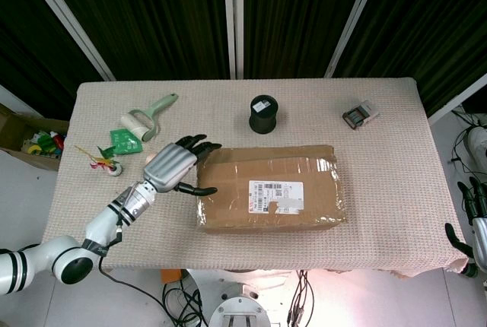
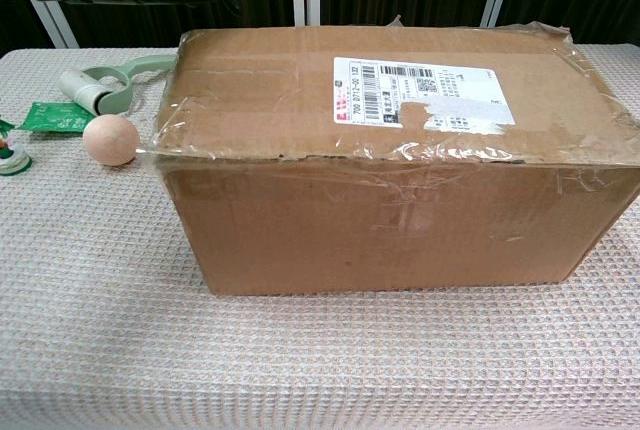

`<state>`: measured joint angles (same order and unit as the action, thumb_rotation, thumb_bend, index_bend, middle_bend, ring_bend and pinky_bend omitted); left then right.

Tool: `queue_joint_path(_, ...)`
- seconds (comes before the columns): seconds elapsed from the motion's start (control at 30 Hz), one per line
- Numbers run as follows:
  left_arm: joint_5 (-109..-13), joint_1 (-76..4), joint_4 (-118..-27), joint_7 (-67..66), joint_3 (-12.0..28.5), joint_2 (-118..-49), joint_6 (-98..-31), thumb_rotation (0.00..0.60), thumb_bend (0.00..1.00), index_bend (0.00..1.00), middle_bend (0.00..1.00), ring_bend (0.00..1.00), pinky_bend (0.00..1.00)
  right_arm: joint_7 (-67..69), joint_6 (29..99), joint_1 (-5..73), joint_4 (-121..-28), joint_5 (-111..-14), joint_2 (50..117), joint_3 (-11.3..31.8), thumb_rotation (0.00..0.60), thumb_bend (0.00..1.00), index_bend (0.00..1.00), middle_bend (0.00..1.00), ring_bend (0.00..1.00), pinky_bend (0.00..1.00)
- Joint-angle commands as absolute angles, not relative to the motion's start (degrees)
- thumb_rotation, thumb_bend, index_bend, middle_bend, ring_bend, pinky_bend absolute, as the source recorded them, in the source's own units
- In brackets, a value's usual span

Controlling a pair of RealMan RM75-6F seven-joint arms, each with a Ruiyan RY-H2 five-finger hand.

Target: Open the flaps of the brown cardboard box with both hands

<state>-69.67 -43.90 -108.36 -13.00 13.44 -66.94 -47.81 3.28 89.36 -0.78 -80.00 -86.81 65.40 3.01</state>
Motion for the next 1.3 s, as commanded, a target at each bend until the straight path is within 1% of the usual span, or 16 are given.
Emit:
queue_joint_path(0.03, -69.44, -44.21, -108.32, -12.50, 13.22, -66.87, -47.92, 0.000, 0.00, 0.11, 0.16, 0.05, 0.15, 3.18, 89.25, -0.66, -80.08, -86.85, 65.36, 3.06, 0.600, 0.31, 0.00, 0.00, 0.00, 0.00)
queue_joint_path(0.23, -70.22, -44.54, -109.03, -10.69, 12.85, -66.88, -48.42, 0.000, 0.00, 0.11, 0.18, 0.05, 0.15, 2.96, 88.68, -0.42, -79.92, -86.87, 65.61, 2.94, 0.600, 0.31, 0.00, 0.00, 0.00, 0.00)
queue_joint_path(0.43, -71.25, -45.56, -109.06, -8.95, 12.34, -67.15, -47.52, 0.000, 0.00, 0.11, 0.19, 0.05, 0.15, 2.92, 88.71, -0.42, -79.69, -86.98, 65.84, 2.87, 0.600, 0.31, 0.00, 0.00, 0.00, 0.00)
queue_joint_path(0.63, -69.61, -47.06, -108.82, -9.62, 12.26, -67.51, -46.66, 0.000, 0.00, 0.11, 0.20, 0.05, 0.15, 3.09, 88.72, -0.44, -79.49, -86.96, 65.96, 2.84, 0.600, 0.31, 0.00, 0.00, 0.00, 0.00)
queue_joint_path(0.9, -68.79, -47.90, -111.34, -4.43, 12.74, -67.28, -45.08, 0.000, 0.00, 0.11, 0.30, 0.05, 0.15, 3.50, 88.68, -0.39, -79.36, -86.74, 65.69, 3.06, 0.600, 0.31, 0.00, 0.00, 0.00, 0.00)
queue_joint_path(1.1, -71.82, -47.43, -114.45, 0.39, 12.94, -65.63, -45.07, 0.000, 0.00, 0.11, 0.30, 0.05, 0.15, 3.92, 88.33, -0.33, -78.92, -86.50, 65.86, 3.06, 0.600, 0.31, 0.00, 0.00, 0.00, 0.00)
queue_joint_path(1.3, -77.14, -45.86, -119.54, 4.10, 12.93, -62.98, -47.62, 0.000, 0.00, 0.10, 0.31, 0.05, 0.15, 4.09, 88.14, -0.17, -78.70, -86.50, 65.98, 3.10, 0.600, 0.31, 0.00, 0.00, 0.00, 0.00)
